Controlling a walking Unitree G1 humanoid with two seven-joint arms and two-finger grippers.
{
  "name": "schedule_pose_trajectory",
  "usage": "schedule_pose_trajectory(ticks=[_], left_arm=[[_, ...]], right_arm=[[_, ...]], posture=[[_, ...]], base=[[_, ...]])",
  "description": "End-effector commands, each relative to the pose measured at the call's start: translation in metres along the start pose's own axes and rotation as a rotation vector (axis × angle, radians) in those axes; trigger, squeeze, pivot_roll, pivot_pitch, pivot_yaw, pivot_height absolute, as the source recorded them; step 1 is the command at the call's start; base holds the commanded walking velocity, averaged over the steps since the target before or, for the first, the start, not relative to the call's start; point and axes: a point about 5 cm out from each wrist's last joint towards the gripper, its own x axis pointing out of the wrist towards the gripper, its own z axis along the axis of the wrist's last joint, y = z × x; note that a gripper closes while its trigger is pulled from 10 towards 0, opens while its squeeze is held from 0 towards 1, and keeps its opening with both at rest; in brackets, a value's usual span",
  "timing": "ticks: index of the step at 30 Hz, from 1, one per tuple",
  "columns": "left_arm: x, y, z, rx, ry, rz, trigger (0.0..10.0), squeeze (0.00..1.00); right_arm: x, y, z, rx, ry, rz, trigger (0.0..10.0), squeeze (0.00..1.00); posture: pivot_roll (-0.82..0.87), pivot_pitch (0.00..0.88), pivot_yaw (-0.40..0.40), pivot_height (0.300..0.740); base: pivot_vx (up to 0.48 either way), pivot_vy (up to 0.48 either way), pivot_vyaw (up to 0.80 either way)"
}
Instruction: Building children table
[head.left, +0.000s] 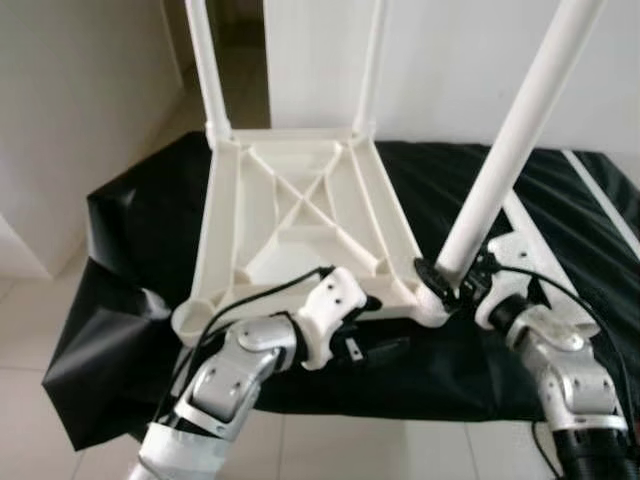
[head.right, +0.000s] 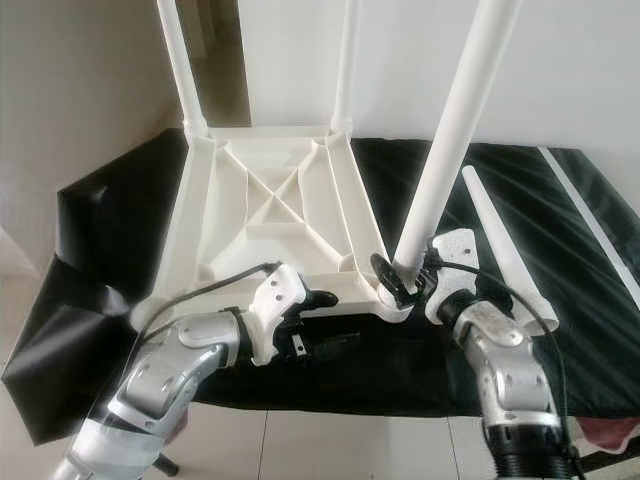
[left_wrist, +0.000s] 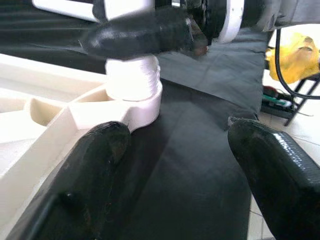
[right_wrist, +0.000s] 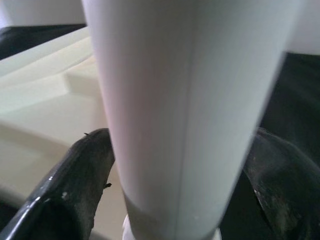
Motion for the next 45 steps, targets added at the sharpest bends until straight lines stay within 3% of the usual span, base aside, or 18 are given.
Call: schedule_pose_trajectory(ticks=[1,11,12,13,14,27,28,34,38,41,42,43,44,45], left_arm=[[0.001,0.002,0.003,-0.005,-0.002,0.021,10.0,0.00],[0.002,0.003,0.006,0.008,-0.005,0.014,10.0,0.00],[0.002,0.003,0.006,0.009,-0.005,0.016,10.0,0.00],[0.002,0.003,0.006,0.009,-0.005,0.016,10.0,0.00],[0.002,0.003,0.007,0.009,-0.005,0.019,10.0,0.00],[0.000,0.003,0.008,-0.004,-0.015,0.028,10.0,0.00],[-0.001,0.003,0.008,-0.005,-0.018,0.030,10.0,0.00],[0.000,0.002,0.007,-0.019,-0.029,0.024,10.0,0.00],[0.003,-0.001,0.006,-0.029,-0.031,0.011,10.0,0.00],[0.003,-0.002,0.006,-0.030,-0.030,0.008,10.0,0.00],[0.004,-0.004,0.005,-0.030,-0.030,0.001,10.0,0.00],[0.004,-0.004,0.005,-0.030,-0.030,0.001,10.0,0.00],[0.004,-0.005,0.005,-0.033,-0.031,-0.006,10.0,0.00],[0.004,-0.005,0.005,-0.033,-0.031,-0.006,10.0,0.00]], right_arm=[[0.006,0.000,0.001,-0.014,-0.009,0.056,10.0,0.00],[0.024,0.001,-0.003,-0.024,0.031,0.173,10.0,0.00],[0.024,0.001,-0.004,-0.030,0.039,0.182,2.5,0.00],[0.024,0.001,-0.004,-0.030,0.039,0.182,2.5,0.00],[0.023,0.001,-0.006,-0.031,0.042,0.185,0.0,0.00],[0.009,-0.008,-0.018,0.020,0.051,0.170,0.0,0.00],[0.007,-0.009,-0.017,0.040,0.041,0.141,10.0,0.00],[0.005,-0.004,-0.011,0.135,-0.037,-0.014,10.0,0.00],[0.006,0.008,-0.008,0.114,-0.040,-0.151,10.0,0.00],[0.005,0.011,-0.008,0.095,-0.034,-0.179,10.0,0.00],[0.006,0.016,-0.010,0.133,-0.029,-0.269,10.0,0.00],[0.006,0.016,-0.010,0.133,-0.029,-0.269,10.0,0.00],[0.006,0.019,-0.013,0.175,-0.007,-0.376,10.0,0.00],[0.006,0.019,-0.013,0.175,-0.007,-0.376,10.0,0.00]], posture=[[0.06,0.000,-0.043,0.740],[0.07,0.000,-0.038,0.740],[0.08,0.000,-0.042,0.740],[0.08,0.000,-0.042,0.740],[0.08,0.000,-0.044,0.740],[0.08,0.000,-0.052,0.740],[0.07,0.000,-0.055,0.740],[0.05,0.000,-0.063,0.740],[0.04,0.000,-0.060,0.740],[0.03,0.000,-0.060,0.740],[0.03,0.000,-0.061,0.740],[0.03,0.000,-0.061,0.740],[0.03,0.000,-0.065,0.740],[0.03,0.000,-0.065,0.740]], base=[[0.000,0.000,0.00],[0.000,0.000,0.00],[0.000,0.000,0.00],[0.000,0.000,0.00],[0.000,0.000,0.00],[0.000,0.000,0.00],[0.000,0.000,0.00],[0.000,0.000,0.00],[0.000,0.000,0.00],[0.000,0.000,0.00],[0.000,0.000,0.00],[0.000,0.000,0.00],[0.000,0.000,0.00],[0.000,0.000,0.00]])
